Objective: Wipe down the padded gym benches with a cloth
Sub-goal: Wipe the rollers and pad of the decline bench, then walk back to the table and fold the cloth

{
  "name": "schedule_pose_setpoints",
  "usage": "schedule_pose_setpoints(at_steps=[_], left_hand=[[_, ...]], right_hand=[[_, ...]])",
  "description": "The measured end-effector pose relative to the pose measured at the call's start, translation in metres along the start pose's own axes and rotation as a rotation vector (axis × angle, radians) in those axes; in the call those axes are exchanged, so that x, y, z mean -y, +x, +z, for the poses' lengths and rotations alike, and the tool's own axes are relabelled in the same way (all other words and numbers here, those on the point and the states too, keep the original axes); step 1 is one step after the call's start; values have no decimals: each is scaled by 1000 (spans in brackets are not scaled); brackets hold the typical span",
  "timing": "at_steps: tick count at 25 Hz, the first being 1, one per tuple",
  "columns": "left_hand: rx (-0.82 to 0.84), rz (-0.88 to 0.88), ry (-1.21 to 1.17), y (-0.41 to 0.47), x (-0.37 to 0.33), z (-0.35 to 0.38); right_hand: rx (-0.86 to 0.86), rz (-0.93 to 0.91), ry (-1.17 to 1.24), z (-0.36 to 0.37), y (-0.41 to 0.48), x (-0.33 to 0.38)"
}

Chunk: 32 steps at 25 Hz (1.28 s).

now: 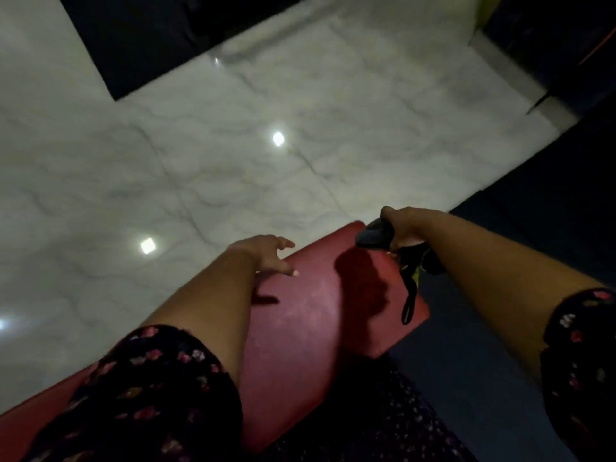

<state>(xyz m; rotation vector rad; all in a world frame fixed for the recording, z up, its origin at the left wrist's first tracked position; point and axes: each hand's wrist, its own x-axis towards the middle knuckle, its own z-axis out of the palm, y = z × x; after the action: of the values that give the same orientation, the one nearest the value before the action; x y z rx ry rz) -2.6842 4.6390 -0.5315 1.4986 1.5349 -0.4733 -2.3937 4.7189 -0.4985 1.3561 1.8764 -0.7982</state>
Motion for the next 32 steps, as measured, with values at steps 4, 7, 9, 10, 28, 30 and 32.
schedule_pose_setpoints(at_steps=[4, 7, 9, 10, 28, 30, 32], left_hand=[[-282, 30, 80, -108, -25, -103], [-405, 27, 127, -183, -31, -143], [-475, -13, 175, -226, -25, -155], [-496, -43, 198, -245, -20, -159], [-626, -25, 150, -376, -62, -184], [-580, 28, 142, -366, -88, -174], [-540, 69, 176, -353, -115, -167]], right_hand=[[-238, -66, 62, -100, -102, 40], [-416, -119, 10, -152, -175, 68], [-516, -142, -40, -169, -212, 80], [-547, -133, -73, -173, -227, 87], [-780, 0, -301, -201, -349, 115], [-765, 20, -282, -193, -357, 100], [-745, 45, -246, -185, -364, 80]])
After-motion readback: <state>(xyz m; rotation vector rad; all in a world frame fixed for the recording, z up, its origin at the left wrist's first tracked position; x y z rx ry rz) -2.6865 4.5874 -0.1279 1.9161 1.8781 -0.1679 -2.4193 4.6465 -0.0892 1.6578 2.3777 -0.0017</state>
